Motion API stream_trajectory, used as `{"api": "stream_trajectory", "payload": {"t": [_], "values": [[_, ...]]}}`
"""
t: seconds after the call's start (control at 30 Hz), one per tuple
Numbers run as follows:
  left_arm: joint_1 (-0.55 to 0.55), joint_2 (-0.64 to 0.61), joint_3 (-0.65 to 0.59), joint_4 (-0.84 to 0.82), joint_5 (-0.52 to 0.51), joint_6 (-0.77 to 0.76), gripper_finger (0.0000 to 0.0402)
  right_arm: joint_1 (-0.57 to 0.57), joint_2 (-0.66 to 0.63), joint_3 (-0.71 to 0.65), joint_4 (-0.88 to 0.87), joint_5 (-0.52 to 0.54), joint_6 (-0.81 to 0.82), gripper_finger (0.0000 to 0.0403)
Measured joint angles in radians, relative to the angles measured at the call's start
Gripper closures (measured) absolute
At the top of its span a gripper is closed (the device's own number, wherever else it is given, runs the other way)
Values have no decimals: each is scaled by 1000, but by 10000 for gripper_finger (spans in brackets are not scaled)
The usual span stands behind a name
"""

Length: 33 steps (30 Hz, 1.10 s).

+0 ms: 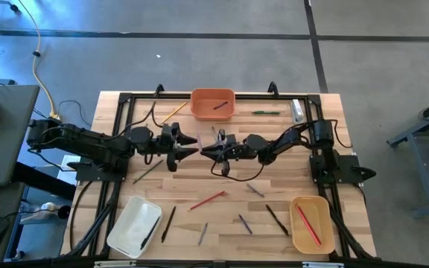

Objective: Sort crayons/erasers/pens/pencils in bins
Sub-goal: Put the violet pen into the white bin

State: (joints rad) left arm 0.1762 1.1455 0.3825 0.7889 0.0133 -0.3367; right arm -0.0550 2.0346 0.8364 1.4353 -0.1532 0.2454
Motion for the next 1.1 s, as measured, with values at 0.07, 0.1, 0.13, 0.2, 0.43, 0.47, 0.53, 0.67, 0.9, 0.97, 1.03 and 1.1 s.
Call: {"api": "stream_trajectory", "payload": {"t": [0.07,0.1,0.13,0.2,0.43,0.47,0.53,0.67,0.9,0.97,1.03,1.1], "values": [[1,22,5,10,-2,2,217,5,0,0,1,-1,0,380],[1,33,8,27,-2,9,216,8,0,0,1,-1,1,380],[1,42,11,40,-2,17,216,11,0,0,3,-1,2,380],[1,58,20,64,0,32,219,14,0,0,6,-1,4,380],[1,114,22,152,45,52,269,16,0,0,7,0,7,379],[1,118,22,159,53,53,280,16,0,0,7,0,7,379],[1,121,22,163,58,61,305,16,0,0,7,2,10,375],[1,116,22,164,64,101,358,24,0,0,10,20,-31,354],[31,64,22,99,88,105,384,36,-1,2,-13,72,-37,277],[36,32,22,46,85,105,383,35,-1,1,-35,74,-41,255],[41,-9,24,-8,80,105,385,36,-1,1,-48,74,-44,234],[42,-50,41,-110,70,105,386,36,-1,1,-66,73,-45,217]]}}
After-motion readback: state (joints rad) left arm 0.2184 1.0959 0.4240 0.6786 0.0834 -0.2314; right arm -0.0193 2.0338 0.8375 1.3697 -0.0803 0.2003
